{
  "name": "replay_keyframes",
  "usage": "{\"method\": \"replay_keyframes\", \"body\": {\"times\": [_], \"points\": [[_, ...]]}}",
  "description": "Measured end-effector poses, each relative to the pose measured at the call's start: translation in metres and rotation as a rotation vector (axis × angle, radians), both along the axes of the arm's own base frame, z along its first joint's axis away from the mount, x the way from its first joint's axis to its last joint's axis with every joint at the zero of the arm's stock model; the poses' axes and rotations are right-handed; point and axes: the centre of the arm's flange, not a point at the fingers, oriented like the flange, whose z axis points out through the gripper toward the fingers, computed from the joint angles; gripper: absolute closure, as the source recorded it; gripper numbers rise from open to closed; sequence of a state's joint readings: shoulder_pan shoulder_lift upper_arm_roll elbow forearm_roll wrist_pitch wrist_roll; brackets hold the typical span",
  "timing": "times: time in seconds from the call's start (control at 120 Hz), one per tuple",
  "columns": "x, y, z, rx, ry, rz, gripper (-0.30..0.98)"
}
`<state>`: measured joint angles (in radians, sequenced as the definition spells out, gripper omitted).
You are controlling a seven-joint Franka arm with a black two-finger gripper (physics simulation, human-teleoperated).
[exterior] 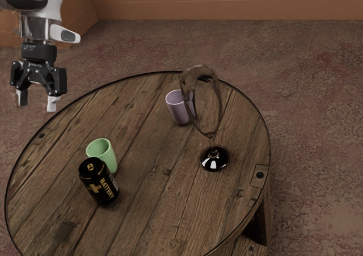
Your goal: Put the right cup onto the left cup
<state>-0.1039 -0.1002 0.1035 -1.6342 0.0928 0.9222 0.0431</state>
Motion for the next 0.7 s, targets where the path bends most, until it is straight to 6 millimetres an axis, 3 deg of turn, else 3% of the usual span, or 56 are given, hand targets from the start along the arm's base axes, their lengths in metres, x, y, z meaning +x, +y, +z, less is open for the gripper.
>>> {"method": "replay_keyframes", "body": {"times": [0.042,0.075,0.158,0.242,0.333,0.508,0.7], "points": [[0.051,-0.011,-0.004,0.009,-0.124,-0.032,0.01],[0.089,-0.019,-0.021,0.014,-0.184,-0.055,0.01],[0.175,-0.014,-0.097,0.024,-0.258,-0.062,0.01],[0.223,-0.001,-0.173,-0.014,-0.311,-0.060,0.01],[0.248,-0.016,-0.207,-0.067,-0.410,-0.085,0.01],[0.273,-0.080,-0.195,-0.142,-0.627,-0.171,0.02],[0.274,-0.078,-0.250,-0.142,-0.672,-0.153,0.02]]}}
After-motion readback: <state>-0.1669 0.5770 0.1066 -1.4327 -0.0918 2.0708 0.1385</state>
